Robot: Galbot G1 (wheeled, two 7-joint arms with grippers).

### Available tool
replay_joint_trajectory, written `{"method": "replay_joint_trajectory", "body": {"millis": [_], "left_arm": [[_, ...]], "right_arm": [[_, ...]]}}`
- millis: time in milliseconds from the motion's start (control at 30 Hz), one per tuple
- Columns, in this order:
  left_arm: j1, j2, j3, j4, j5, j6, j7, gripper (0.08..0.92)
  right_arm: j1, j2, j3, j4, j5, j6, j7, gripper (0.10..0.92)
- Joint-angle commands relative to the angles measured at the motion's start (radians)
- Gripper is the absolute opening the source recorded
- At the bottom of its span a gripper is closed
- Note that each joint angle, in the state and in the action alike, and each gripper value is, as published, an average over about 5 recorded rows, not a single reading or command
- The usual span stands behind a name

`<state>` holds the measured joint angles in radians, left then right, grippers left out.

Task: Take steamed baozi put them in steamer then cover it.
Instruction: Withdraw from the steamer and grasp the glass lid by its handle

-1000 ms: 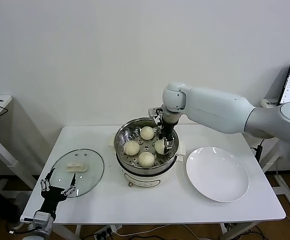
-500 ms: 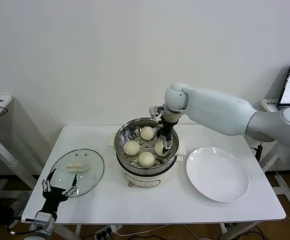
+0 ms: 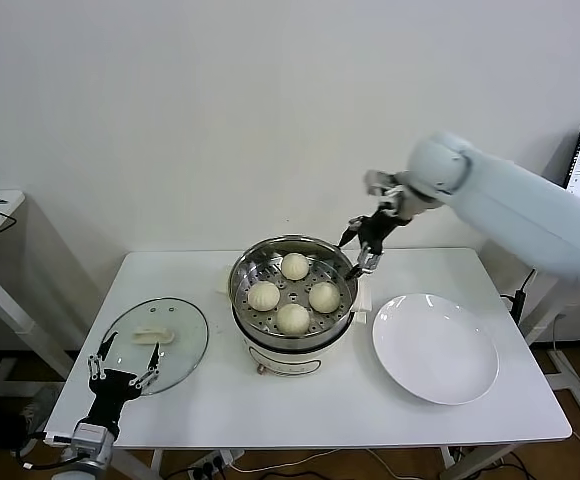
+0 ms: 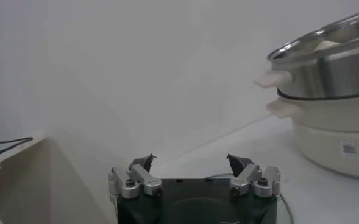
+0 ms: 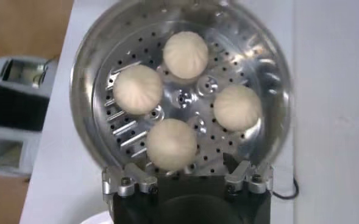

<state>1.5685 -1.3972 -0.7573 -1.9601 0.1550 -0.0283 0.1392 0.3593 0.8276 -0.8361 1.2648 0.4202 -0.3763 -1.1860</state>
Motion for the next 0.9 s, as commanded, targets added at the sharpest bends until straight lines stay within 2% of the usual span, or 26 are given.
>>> {"method": "replay_joint_trajectory", "body": {"millis": [33,200,367,633,900], "left_arm": [[-0.024,-0.003,0.018,-0.01,-0.001,-0.007,-0.019,0.823],[-0.049,-0.011,0.021,0.008,0.01,-0.034,-0.019,0.823],[-0.062,-0.015,0.031,0.013,0.018,-0.052,-0.021,0.823],[-0.082,-0.024,0.046,0.033,0.039,-0.08,-0.044,0.823],[-0.077,-0.017,0.054,0.058,0.147,-0.111,-0.056,0.823]], "right_arm": [[-0.662,-0.374,0.758,0.277,0.198,0.208,0.446,0.823],[-1.095,-0.376,1.105,0.415,0.315,0.33,0.819,0.823],[-1.46,-0.213,1.42,0.53,0.323,0.41,1.039,0.823],[-1.788,0.173,1.586,0.703,0.231,0.536,1.237,0.823],[-1.937,0.458,1.545,0.696,0.134,0.696,1.273,0.823]]}}
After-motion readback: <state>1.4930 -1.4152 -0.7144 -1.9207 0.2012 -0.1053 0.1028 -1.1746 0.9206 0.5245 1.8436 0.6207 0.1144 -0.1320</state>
